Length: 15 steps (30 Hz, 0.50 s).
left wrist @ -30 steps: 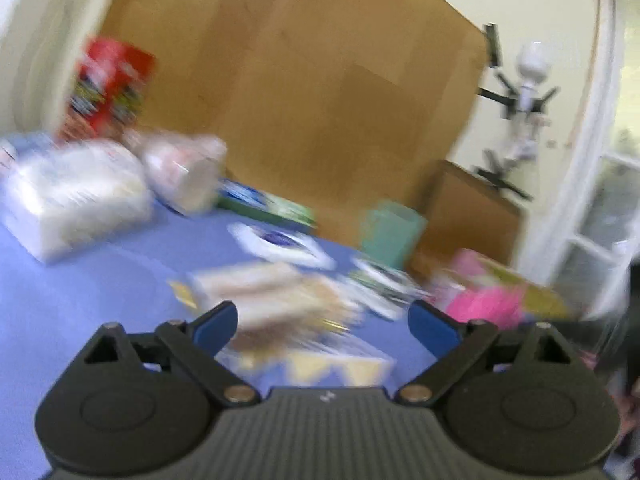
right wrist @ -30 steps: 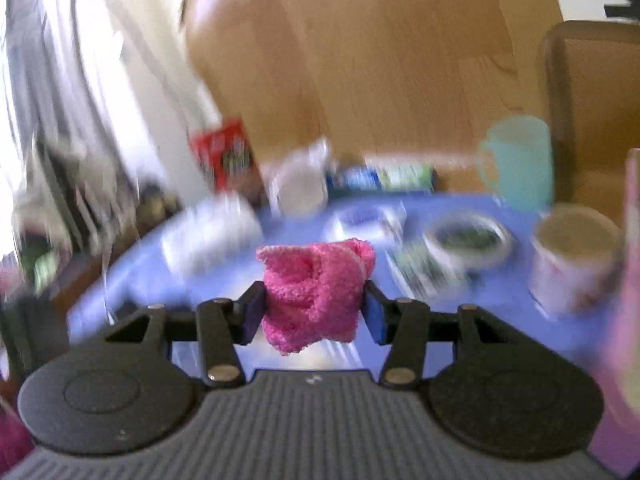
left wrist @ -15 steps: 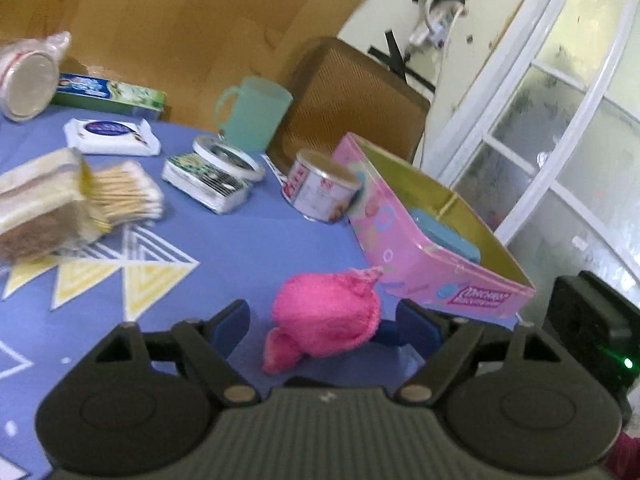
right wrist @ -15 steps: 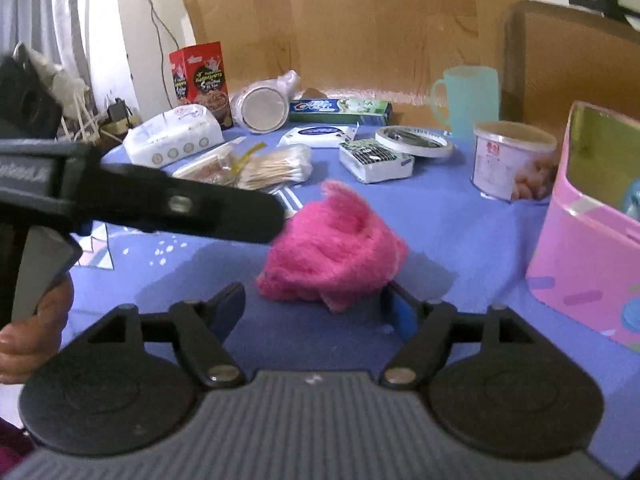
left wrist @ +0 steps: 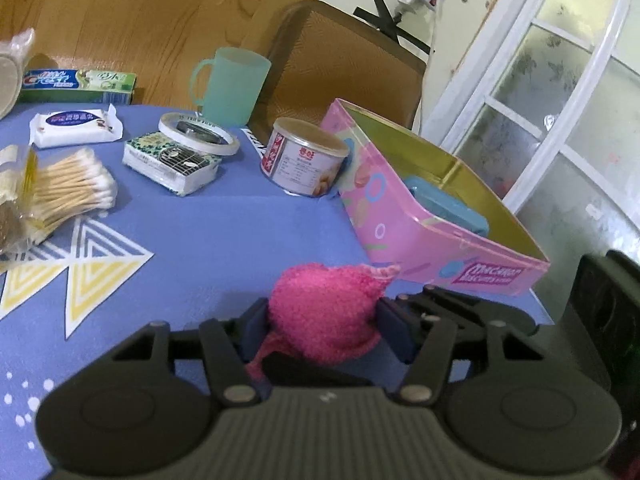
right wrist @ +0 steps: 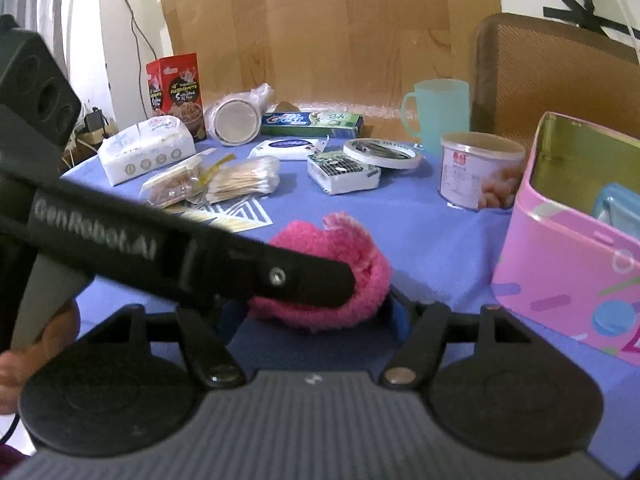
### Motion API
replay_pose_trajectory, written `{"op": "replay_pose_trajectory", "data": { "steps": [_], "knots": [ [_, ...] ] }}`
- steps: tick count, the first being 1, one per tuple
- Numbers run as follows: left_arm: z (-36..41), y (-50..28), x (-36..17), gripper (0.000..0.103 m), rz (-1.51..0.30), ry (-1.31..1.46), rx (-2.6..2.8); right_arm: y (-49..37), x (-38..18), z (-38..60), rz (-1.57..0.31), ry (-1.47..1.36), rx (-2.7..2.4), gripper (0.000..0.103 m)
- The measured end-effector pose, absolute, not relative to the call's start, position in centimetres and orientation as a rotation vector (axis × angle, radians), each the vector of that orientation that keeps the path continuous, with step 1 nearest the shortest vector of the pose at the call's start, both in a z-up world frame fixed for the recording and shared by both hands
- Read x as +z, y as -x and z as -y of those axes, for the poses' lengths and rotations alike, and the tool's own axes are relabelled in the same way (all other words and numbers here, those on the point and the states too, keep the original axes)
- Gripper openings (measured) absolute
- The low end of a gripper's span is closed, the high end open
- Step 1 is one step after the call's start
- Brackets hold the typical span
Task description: Organize soft objects
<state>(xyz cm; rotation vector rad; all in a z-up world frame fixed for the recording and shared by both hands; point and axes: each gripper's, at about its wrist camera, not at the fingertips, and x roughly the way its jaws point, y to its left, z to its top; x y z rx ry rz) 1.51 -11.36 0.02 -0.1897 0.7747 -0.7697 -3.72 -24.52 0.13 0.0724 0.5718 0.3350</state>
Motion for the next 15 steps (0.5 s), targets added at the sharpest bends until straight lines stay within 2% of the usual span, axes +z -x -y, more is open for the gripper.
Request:
{"op": "replay_pose_trajectory", "data": {
  "steps": [4,11,15],
  "knots": [
    [11.1,-1.5,-0.2,0.06,-0.77,0.199,-0.765,3.8,0.1,24.6,-0.572,-0.08,0.335,0.072],
    [9.2,-1.2,-0.2,0.072,-0.71,0.206,-0.724,3.8,-0.1,25.0,-0.571,-0.059,0.338,0.074],
    [8.6,-1.1,-0.6,0.084,-0.689,0.201,-0.702,3.8,-0.2,24.6,-0.574,-0.03,0.333,0.077]
  ]
}}
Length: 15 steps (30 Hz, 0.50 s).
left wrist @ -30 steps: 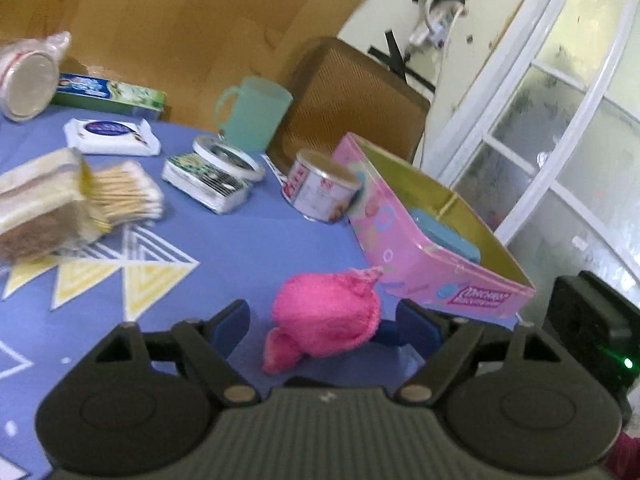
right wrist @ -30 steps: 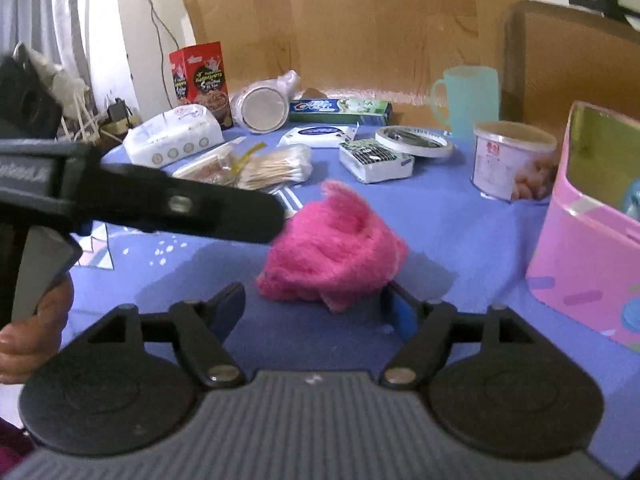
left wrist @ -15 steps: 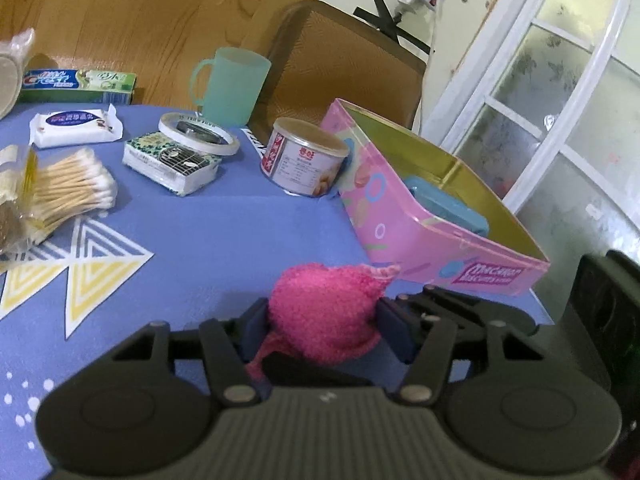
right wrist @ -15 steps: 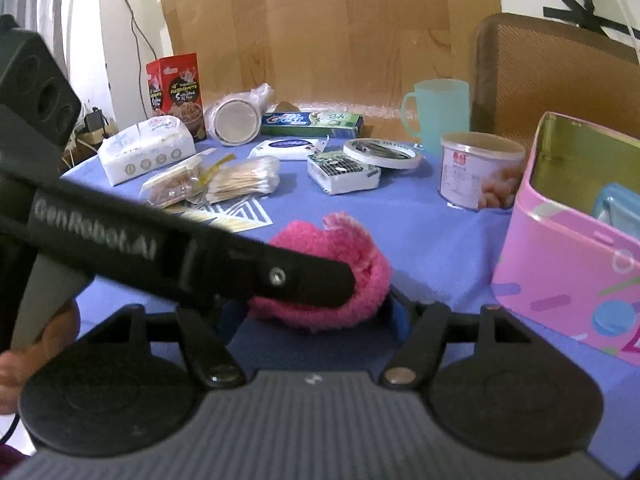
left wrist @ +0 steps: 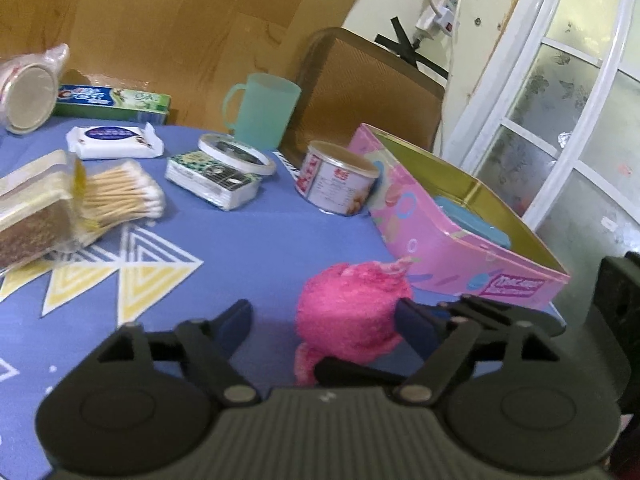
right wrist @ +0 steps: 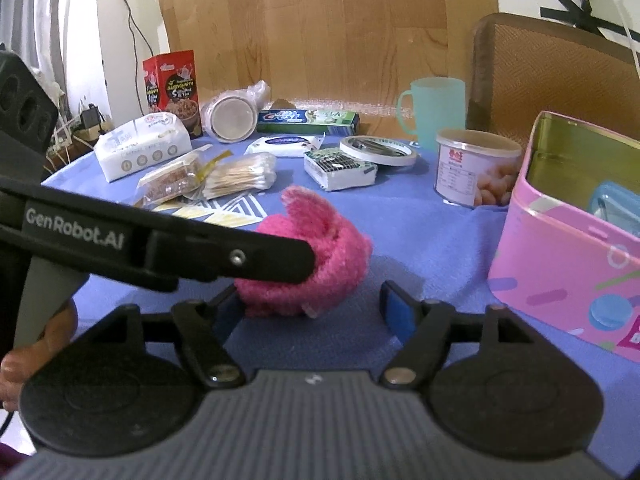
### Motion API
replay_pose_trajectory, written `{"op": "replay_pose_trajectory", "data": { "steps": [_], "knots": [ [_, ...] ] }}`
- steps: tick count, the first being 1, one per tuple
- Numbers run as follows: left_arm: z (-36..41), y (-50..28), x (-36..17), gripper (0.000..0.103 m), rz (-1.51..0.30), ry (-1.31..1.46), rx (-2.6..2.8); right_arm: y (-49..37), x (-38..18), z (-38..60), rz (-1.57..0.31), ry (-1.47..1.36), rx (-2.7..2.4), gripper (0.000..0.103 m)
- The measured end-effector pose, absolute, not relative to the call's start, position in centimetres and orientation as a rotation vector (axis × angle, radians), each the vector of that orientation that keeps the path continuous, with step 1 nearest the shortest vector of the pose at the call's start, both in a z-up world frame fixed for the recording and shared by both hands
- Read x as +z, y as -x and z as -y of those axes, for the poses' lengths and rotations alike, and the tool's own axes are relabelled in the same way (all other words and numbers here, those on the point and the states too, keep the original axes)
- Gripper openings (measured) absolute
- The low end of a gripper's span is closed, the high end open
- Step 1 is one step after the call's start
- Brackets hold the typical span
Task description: Organize soft objects
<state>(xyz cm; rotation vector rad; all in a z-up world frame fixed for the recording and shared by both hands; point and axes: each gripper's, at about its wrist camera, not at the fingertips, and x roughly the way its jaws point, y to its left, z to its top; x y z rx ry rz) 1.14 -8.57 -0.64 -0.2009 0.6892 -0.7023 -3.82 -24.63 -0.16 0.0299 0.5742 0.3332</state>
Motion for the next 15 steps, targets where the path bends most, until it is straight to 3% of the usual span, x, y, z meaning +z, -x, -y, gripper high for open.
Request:
{"op": "replay_pose_trajectory", "data": {
  "steps": [10,15],
  "knots": [
    [8.74,-0.86,-0.7,0.087,-0.666,0.183,-0.698,3.72,-0.27,24.48,-0.578,-0.009,0.327,0.079],
    [8.61,-1.0,-0.73,0.094,-0.664,0.181,-0.687,3.73,-0.31,24.43,-0.58,-0.001,0.328,0.08]
  ]
}}
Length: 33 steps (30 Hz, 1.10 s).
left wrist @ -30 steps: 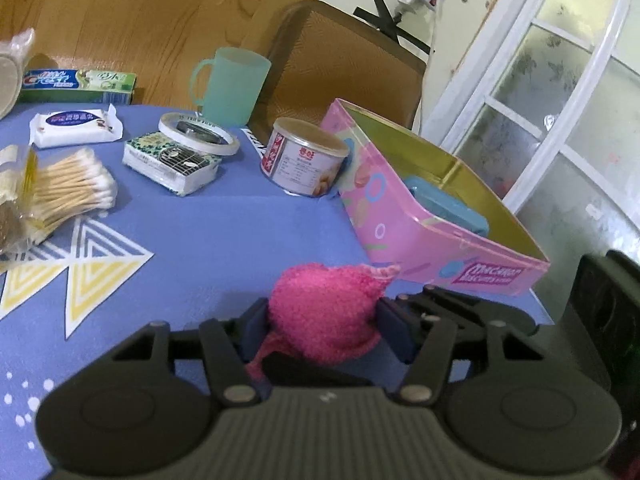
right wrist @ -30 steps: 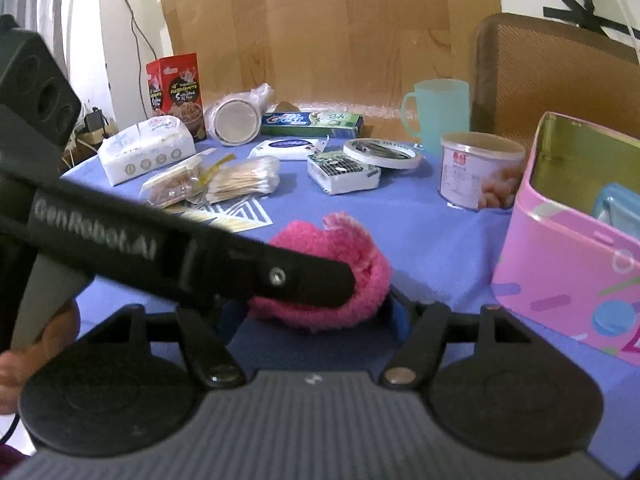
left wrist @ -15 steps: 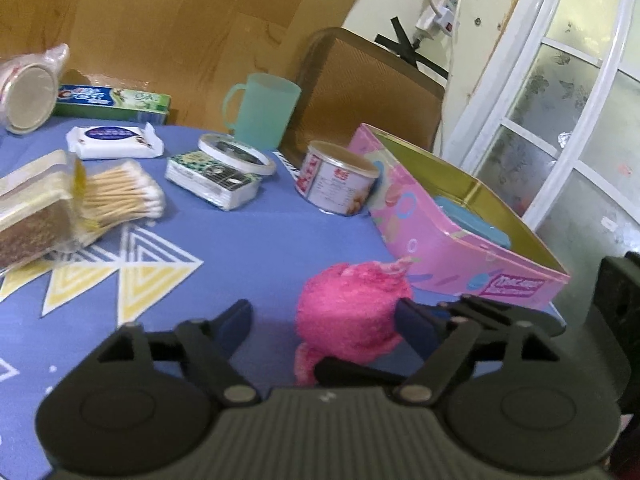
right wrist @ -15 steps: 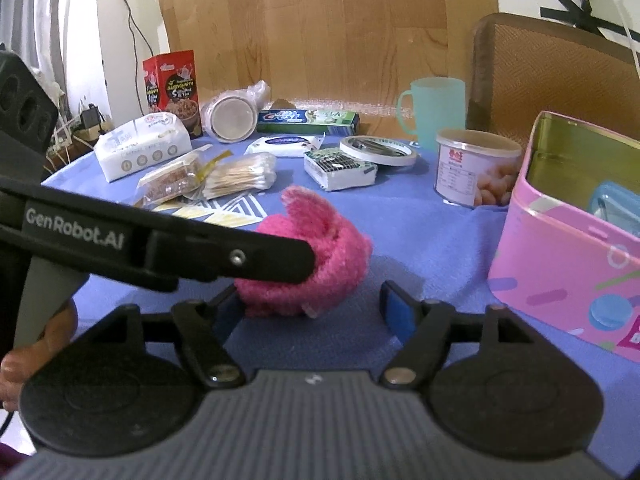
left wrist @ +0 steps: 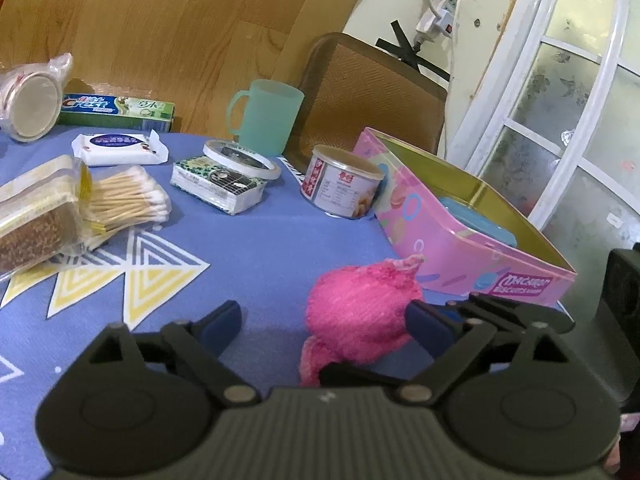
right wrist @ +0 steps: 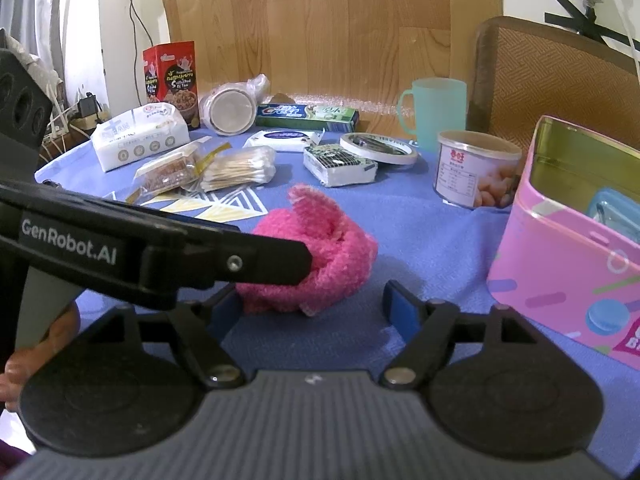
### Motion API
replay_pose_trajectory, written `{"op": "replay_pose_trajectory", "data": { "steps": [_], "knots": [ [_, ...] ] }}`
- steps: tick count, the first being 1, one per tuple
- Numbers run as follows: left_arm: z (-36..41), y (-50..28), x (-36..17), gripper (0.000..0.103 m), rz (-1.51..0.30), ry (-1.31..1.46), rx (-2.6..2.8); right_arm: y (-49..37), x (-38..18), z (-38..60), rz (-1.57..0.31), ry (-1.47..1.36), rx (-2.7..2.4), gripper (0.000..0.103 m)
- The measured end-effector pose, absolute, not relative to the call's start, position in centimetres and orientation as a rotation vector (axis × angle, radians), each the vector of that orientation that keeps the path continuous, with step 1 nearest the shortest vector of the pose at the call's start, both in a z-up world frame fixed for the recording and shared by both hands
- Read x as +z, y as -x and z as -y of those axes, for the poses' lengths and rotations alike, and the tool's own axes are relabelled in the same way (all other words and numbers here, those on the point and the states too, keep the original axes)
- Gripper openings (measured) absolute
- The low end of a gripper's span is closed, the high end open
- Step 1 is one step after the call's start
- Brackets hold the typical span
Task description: Organize soft objects
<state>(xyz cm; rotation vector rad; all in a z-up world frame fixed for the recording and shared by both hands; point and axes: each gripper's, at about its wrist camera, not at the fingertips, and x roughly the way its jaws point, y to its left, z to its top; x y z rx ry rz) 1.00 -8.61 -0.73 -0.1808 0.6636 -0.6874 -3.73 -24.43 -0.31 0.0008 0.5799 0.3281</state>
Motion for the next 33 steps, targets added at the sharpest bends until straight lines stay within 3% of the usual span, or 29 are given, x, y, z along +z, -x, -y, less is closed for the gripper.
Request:
{"op": "replay_pose_trajectory", "data": {
  "steps": [19,22,26,31,33],
  "knots": [
    [8.7,0.6,-0.2,0.099,-0.553,0.111,-0.669,6.0,-0.4,25.9,-0.591,0.013,0.31,0.088],
    [8.6,0.6,-0.1,0.101,-0.553,0.118,-0.685,6.3,-0.4,26.6,-0.589,-0.029,0.293,0.103],
    [8.4,0.3,-0.1,0.102,-0.578,0.14,-0.728,6.8,-0.5,27.2,-0.565,-0.082,0.312,0.103],
    [8.4,0.3,-0.1,0.087,-0.585,0.148,-0.79,5.6,-0.1,27.0,-0.583,-0.08,0.303,0.103],
    [8.8,-0.1,-0.2,0.074,-0.619,0.152,-0.807,5.1,0.3,26.9,-0.577,-0.085,0.328,0.102]
  ]
}}
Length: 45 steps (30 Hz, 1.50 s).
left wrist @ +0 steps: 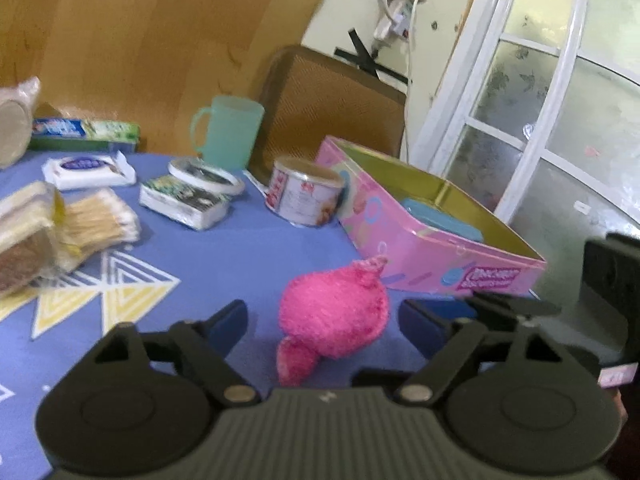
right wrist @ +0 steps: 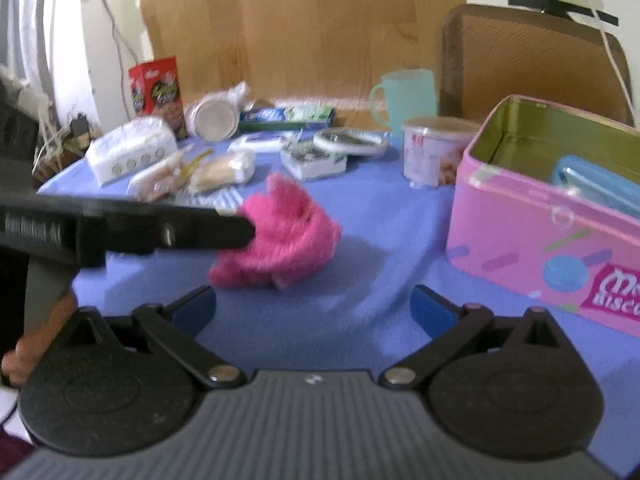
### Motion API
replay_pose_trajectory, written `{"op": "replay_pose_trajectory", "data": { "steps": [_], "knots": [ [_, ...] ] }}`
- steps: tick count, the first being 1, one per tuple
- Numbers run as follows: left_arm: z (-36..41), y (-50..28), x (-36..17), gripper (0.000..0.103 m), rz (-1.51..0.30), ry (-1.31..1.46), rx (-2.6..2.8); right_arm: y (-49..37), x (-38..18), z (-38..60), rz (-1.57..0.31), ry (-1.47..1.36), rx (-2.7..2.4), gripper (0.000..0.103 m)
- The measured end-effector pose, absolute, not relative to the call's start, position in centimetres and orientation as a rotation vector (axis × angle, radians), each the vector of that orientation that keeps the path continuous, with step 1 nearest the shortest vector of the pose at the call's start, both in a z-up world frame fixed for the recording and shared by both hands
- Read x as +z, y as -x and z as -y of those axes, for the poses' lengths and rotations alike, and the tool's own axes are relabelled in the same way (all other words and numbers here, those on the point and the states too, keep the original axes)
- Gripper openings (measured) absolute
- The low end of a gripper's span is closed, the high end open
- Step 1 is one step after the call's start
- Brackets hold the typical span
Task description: Organize soft objects
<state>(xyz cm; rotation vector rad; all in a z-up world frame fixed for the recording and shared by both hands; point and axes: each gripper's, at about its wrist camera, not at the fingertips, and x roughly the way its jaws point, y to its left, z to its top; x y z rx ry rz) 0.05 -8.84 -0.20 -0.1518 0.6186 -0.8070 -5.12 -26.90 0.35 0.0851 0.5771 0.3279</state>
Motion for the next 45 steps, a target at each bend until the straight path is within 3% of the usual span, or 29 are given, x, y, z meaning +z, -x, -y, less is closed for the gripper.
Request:
{"op": "replay_pose_trajectory", "data": {
  "steps": [3,4,5,7,14,19,20,21,23,26,30,31,36,40,45],
  "knots": [
    [9.6,-1.1,-0.6,0.058,-0.684,0.178,-0.835,4.1,0.8,25.8,-0.564,-0.026,0.374,0.097],
    [9.8,-1.5,-0.8,0.055,-0.709,0.2,-0.844,3.6,0.6,25.3,-0.567,-0.007,0.381,0.088],
    [9.8,-1.7,-1.0,0.053,-0.725,0.221,-0.848,3.0,0.4,25.1,-0.583,-0.003,0.397,0.067],
    [10.0,-1.7,-0.4,0.052,-0.711,0.224,-0.826,2.4,0.3,25.0,-0.586,-0.019,0.377,0.062],
    [16.2,-1.0,5.2,0.053,-0.566,0.097,-0.949,5.1,4.0,30.0,-0.384,-0.062,0.26,0.061],
    [24.7,-3.3,6.4,0.056,-0.584,0.005,-1.025,4.7,5.0,36.0,-0.398,-0.12,0.112,0.061],
    [26.1,-4.1,6.3,0.061,-0.618,0.006,-1.025,4.2,5.1,37.1,-0.424,-0.129,0.095,0.062],
    [27.5,-5.1,6.1,0.075,-0.661,0.011,-1.024,3.4,5.1,38.4,-0.464,-0.148,0.086,0.062],
    [30.0,-6.9,5.5,0.092,-0.739,0.009,-0.988,1.4,4.7,40.9,-0.574,-0.231,0.093,0.062],
    [31.5,-7.9,4.9,0.094,-0.74,-0.013,-0.899,-1.1,3.9,42.9,-0.695,-0.248,-0.002,0.065],
    [28.5,-6.9,5.9,0.098,-0.651,0.033,-0.877,-0.7,4.1,43.8,-0.63,-0.196,-0.173,0.075],
    [27.3,-6.5,6.3,0.099,-0.618,0.04,-0.87,-0.2,4.3,44.1,-0.603,-0.224,-0.167,0.081],
    [18.8,-3.9,6.5,0.099,-0.487,0.01,-0.779,2.6,6.0,42.7,-0.431,-0.276,-0.152,0.081],
    [11.7,-2.9,4.6,0.099,-0.46,-0.043,-0.615,2.6,7.9,39.3,-0.372,-0.214,-0.042,0.07],
    [5.5,-2.5,1.5,0.097,-0.497,-0.019,-0.486,-2.2,8.5,31.5,-0.444,-0.141,0.198,0.059]
  ]
}}
